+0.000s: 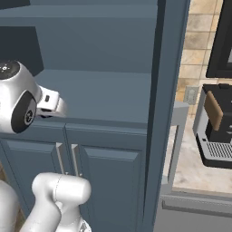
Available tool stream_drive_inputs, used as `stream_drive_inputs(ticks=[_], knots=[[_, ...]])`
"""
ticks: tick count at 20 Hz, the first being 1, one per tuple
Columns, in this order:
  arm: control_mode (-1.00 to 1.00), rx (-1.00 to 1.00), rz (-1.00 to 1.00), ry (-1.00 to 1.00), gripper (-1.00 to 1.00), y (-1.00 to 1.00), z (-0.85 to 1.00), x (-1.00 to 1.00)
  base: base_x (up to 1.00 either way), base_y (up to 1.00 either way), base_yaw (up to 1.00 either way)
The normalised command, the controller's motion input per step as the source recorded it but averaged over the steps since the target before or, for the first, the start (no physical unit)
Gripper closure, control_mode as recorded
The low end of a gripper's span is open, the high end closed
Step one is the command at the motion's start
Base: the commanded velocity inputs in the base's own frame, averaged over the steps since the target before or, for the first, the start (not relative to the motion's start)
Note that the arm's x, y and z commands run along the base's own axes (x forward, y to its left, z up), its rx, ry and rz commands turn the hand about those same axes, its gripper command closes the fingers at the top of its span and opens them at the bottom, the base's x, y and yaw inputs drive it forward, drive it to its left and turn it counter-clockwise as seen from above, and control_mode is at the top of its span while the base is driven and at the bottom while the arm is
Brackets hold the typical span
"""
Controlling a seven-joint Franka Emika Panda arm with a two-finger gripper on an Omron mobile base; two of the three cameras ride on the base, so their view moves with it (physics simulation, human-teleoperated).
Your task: There is a tray on the dining counter. Grab the cup, mug, and pitcher and place them on the tray. The pitcher may be placed next to the tray if it cannot fit the tray.
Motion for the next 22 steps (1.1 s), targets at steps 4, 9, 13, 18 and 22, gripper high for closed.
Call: stream_drive_inputs(ticks=[4, 9, 13, 18, 22], knots=[[-1.0, -0.06, 0.0, 0.0, 1.0, -0.08, 0.08, -0.12, 0.0, 0.0, 0.0], [-1.0, -0.07, 0.0, 0.0, 1.0, -0.03, 0.08, -0.31, 0.0, 0.0, 0.0], [-1.0, 0.0, 0.0, 0.0, 1.0, -0.05, 0.11, -0.35, 0.0, 0.0, 0.0], [-1.0, 0.0, 0.0, 0.0, 1.0, 0.0, 0.19, -0.34, 0.0, 0.0, 0.0], [-1.0, 0.0, 0.0, 0.0, 1.0, 0.0, 0.25, -0.38, 0.0, 0.0, 0.0]])
